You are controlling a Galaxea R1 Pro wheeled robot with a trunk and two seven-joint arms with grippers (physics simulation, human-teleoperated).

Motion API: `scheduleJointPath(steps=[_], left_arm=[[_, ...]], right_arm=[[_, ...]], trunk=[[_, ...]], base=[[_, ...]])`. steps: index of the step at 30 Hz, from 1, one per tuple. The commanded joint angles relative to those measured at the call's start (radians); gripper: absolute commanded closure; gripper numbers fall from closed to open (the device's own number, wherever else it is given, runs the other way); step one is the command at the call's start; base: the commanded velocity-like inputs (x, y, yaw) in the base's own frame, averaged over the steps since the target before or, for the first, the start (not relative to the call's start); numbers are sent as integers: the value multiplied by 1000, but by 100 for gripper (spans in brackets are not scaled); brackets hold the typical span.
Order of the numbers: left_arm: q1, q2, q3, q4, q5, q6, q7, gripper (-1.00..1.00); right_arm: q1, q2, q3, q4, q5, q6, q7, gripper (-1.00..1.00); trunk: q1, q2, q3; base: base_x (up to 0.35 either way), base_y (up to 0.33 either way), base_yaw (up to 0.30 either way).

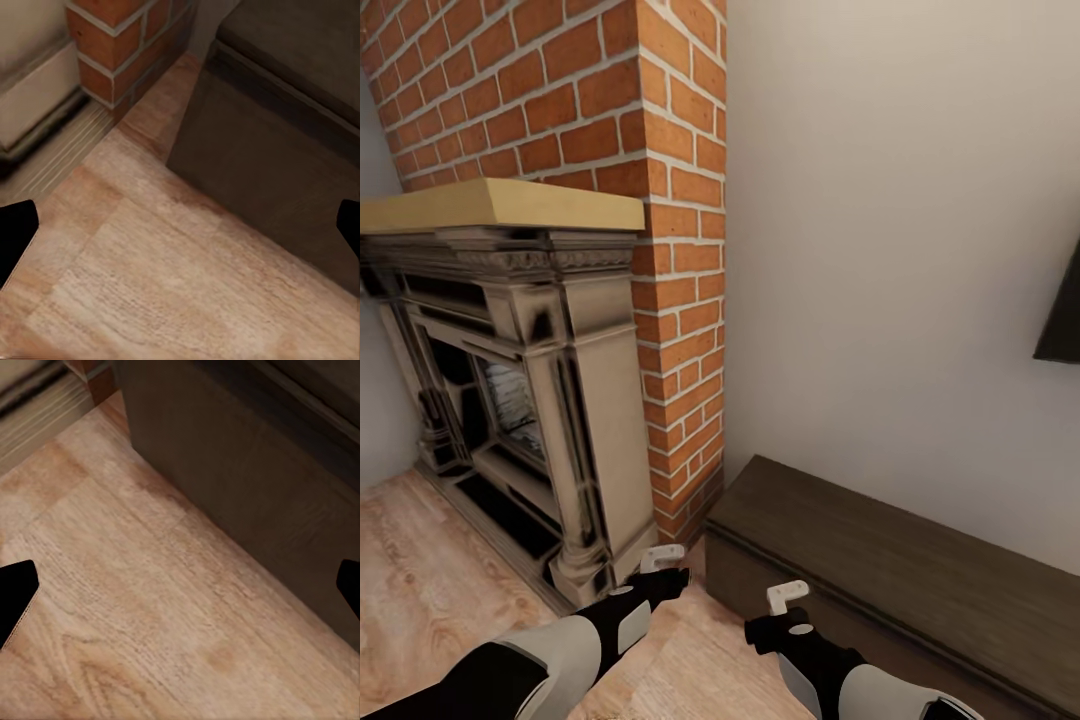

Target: Place each of the two pumpkins and all three candles from the living room inside a cabinet in the living room (use any cabinet), then make sure every cabinet is closed, and position the cauldron so it is next to a table in the living room.

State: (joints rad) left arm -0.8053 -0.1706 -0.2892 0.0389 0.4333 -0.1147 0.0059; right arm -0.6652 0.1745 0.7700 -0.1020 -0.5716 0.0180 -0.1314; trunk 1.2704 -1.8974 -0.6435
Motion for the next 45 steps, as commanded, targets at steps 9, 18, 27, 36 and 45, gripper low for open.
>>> scheduleJointPath(steps=[9, 18, 27, 36, 45], left_arm=[[-2, -1, -8, 4, 7, -6, 0, -100], [9, -1, -8, 4, 7, -8, 0, -100], [11, -1, -8, 4, 7, -9, 0, -100], [11, -1, -8, 4, 7, -10, 0, -100], [11, -2, -8, 4, 7, -10, 0, -100]], right_arm=[[-1, 0, 7, -1, -5, 2, -5, -100], [-1, 0, 7, -1, -5, 2, -5, -100], [-1, 0, 7, -1, -5, 2, -5, -100], [-1, 0, 8, -1, -5, 2, -5, -100], [-1, 0, 8, -1, -5, 2, -5, -100]], trunk=[[0, -1, -1], [0, -1, -1], [0, -1, 6], [0, -1, 15], [0, -1, 21]], base=[[0, 0, 289], [0, 0, 291], [0, 0, 258], [0, 0, 237], [0, 0, 248]])
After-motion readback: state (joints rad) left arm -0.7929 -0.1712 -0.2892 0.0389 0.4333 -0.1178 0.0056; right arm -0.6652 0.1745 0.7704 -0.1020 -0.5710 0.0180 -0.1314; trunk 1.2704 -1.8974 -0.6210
